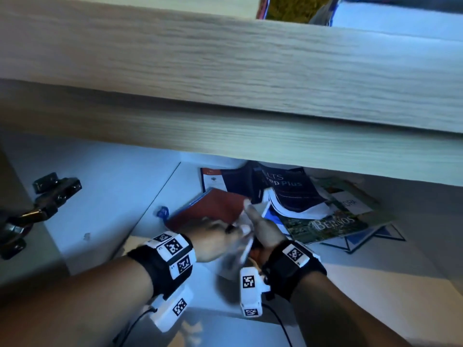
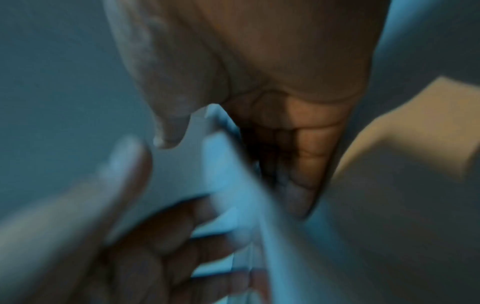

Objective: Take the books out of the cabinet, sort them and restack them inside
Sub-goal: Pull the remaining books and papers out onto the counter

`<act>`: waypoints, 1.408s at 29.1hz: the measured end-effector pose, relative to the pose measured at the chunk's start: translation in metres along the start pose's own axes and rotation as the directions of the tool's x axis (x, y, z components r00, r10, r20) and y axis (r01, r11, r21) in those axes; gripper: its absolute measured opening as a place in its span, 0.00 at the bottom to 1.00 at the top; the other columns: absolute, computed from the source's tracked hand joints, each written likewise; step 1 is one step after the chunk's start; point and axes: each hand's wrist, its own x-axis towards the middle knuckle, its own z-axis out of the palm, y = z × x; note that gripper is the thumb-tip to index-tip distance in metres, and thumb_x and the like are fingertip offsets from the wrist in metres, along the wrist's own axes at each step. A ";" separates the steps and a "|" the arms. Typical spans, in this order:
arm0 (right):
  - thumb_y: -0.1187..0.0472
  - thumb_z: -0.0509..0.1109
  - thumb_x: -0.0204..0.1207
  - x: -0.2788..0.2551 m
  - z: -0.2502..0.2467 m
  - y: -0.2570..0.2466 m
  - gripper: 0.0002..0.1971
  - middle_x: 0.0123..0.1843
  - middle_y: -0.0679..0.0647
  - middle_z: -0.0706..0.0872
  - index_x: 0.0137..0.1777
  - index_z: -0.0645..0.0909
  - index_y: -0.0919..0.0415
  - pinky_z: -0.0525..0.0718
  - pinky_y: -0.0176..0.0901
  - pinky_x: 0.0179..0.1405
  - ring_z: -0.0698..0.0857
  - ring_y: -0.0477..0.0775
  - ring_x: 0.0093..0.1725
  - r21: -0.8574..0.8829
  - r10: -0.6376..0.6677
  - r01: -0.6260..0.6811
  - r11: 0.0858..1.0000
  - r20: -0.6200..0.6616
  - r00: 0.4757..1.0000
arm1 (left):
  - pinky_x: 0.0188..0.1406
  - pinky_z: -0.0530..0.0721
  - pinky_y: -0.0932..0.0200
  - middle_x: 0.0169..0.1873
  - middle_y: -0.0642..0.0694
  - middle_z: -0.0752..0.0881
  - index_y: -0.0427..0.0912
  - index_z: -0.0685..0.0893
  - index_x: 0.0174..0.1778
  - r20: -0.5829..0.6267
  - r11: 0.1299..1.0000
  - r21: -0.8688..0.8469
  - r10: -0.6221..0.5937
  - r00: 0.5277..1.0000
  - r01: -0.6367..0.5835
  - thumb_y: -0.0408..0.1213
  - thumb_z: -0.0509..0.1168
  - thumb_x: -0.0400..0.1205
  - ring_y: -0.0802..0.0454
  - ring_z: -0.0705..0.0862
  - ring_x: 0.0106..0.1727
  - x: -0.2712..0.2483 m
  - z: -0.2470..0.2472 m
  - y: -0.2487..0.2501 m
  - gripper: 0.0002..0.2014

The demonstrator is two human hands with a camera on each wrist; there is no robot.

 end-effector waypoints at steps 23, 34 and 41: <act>0.26 0.69 0.69 0.003 -0.005 -0.027 0.36 0.46 0.64 0.91 0.50 0.91 0.62 0.85 0.56 0.51 0.87 0.62 0.43 0.095 -0.146 0.154 0.984 -0.084 0.986 | 0.68 0.82 0.32 0.58 0.37 0.91 0.44 0.82 0.67 0.061 0.076 -0.994 -0.244 0.968 0.082 0.28 0.77 0.66 0.33 0.87 0.63 0.030 0.024 -0.070 0.31; 0.23 0.69 0.62 0.049 -0.028 -0.049 0.53 0.84 0.63 0.66 0.82 0.64 0.53 0.63 0.68 0.77 0.64 0.69 0.82 -0.882 -0.317 -0.111 0.457 -0.279 0.906 | 0.60 0.87 0.37 0.48 0.32 0.93 0.33 0.89 0.56 0.031 0.163 -0.980 -0.456 0.890 0.117 0.18 0.69 0.77 0.36 0.92 0.48 0.019 0.040 -0.096 0.14; 0.43 0.62 0.84 0.053 -0.042 -0.065 0.21 0.57 0.63 0.89 0.56 0.85 0.61 0.80 0.46 0.46 0.87 0.63 0.51 -0.908 -0.412 -0.014 0.420 -0.204 0.888 | 0.57 0.89 0.38 0.47 0.33 0.93 0.33 0.90 0.54 0.016 0.175 -0.978 -0.474 0.880 0.112 0.20 0.72 0.76 0.32 0.92 0.51 0.018 0.040 -0.095 0.12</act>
